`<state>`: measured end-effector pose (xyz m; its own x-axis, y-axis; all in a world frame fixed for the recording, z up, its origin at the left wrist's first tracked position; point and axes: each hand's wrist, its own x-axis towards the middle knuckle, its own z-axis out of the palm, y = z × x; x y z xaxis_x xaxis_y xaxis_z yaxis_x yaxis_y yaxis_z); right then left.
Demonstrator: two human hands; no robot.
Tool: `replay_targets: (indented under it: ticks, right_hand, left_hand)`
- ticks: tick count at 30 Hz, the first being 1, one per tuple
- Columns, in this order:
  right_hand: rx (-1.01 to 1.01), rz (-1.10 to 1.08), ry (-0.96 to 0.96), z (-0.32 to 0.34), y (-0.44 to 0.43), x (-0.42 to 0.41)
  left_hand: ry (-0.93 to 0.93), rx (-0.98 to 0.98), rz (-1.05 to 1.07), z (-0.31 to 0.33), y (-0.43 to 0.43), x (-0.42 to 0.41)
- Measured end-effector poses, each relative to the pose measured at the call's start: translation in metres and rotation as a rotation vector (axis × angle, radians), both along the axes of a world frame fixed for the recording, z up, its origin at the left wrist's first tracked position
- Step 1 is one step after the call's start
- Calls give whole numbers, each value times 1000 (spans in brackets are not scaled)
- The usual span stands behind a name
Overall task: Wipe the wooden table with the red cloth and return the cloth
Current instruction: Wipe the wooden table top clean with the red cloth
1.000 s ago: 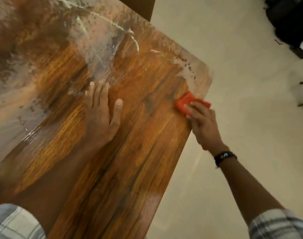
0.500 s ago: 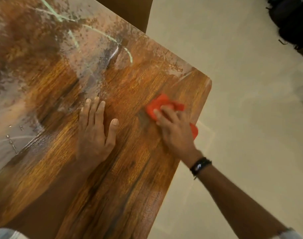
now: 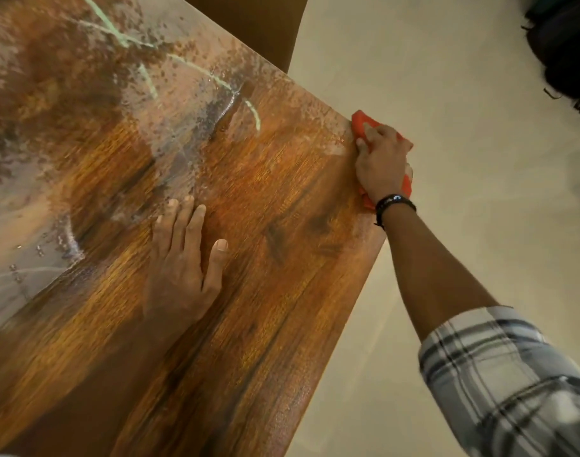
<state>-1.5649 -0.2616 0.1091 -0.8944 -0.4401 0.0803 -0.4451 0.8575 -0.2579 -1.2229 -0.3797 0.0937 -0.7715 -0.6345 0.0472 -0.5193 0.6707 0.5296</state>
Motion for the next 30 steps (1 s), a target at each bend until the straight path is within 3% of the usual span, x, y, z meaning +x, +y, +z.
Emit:
replay_targets:
  ticks: [5,7,13,17,22,26,30]
  right_hand:
    - [55,453,109,-1,-17,103]
    - [53,553,116,1,-14,103]
    - [7,42,11,1,35,5]
    - [-76,-75,-38,-4,80,28]
    - [-6,-45,15,-5,63,25]
    - [31,94,45,-2,-21,7]
    - [54,311,78,4,-97,51]
  left_hand:
    - [-20,17,2,2,1,-1]
    - [-23,23,1,2,1,-1]
    - [-28,27,-3,2,1,0]
    - [-29,35,9,3,1,-1]
    - [-10,26,18,3,1,-2]
    - [15,11,31,2,1,-2]
    - [12,-26,72,4,1,-1]
